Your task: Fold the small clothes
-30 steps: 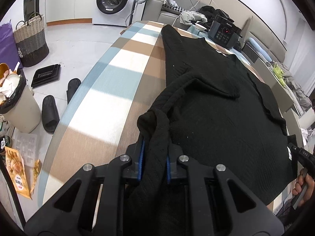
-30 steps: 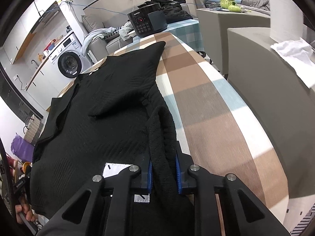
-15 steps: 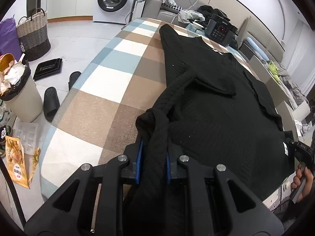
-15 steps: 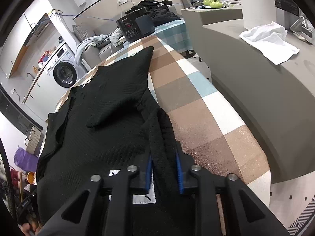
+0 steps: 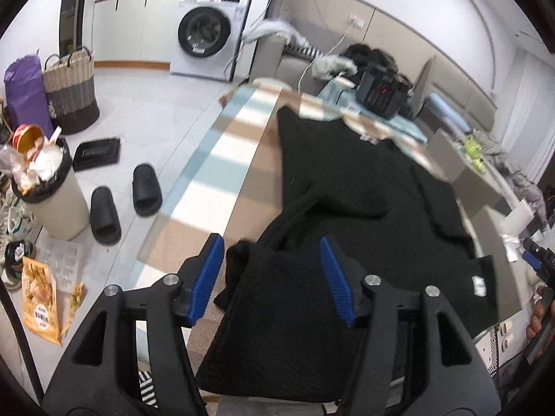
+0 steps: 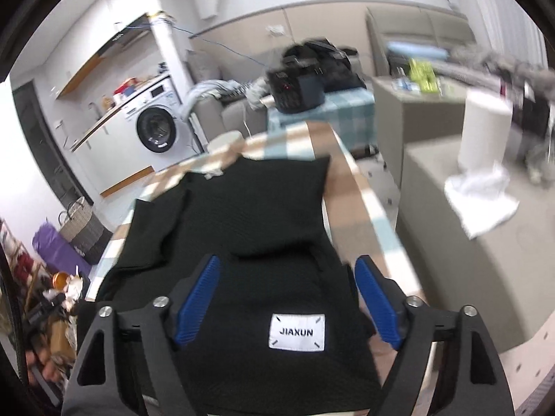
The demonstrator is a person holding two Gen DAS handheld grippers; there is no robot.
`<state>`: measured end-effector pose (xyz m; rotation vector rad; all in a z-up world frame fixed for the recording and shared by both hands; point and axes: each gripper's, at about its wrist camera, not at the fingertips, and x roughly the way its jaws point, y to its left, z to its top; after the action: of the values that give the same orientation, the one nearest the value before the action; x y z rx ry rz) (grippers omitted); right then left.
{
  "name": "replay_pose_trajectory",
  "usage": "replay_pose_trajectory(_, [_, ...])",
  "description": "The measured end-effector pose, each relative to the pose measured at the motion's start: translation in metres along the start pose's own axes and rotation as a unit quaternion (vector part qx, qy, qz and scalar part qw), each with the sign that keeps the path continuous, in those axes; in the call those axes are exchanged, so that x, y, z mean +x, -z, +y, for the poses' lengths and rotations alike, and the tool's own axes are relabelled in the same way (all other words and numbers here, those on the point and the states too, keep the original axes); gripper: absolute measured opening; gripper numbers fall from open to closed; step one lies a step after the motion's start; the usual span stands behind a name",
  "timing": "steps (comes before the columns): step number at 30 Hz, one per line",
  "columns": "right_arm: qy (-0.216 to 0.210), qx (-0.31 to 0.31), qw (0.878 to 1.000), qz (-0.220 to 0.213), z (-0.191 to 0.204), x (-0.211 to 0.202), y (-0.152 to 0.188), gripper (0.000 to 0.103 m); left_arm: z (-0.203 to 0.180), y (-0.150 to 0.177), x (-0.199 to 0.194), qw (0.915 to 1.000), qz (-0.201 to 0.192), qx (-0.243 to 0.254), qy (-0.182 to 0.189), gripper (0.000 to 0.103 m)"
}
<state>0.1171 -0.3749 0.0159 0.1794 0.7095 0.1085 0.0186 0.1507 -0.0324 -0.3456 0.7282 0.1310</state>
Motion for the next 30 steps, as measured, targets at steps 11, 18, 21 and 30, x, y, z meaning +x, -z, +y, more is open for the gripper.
replay_pose_trajectory(11, [0.01, -0.044, 0.999, -0.03, 0.01, -0.116, -0.092, 0.088, -0.02, -0.081, -0.101, 0.9979, -0.03, 0.04, 0.04, 0.065])
replay_pose_trajectory(18, [0.016, -0.095, 0.995, -0.011, 0.025, -0.165, -0.119, 0.095, -0.028, -0.128, -0.147, 0.9963, -0.011, 0.069, 0.049, 0.07])
replay_pose_trajectory(21, [0.002, -0.119, 0.993, 0.014, 0.031, -0.151, -0.096, 0.096, -0.029, -0.127, -0.157, 0.9961, -0.016, 0.074, 0.044, 0.072])
replay_pose_trajectory(30, [-0.066, -0.073, 0.993, 0.071, -0.004, -0.064, -0.003, 0.096, -0.049, -0.072, -0.103, 0.9933, 0.006, 0.096, 0.064, 0.074])
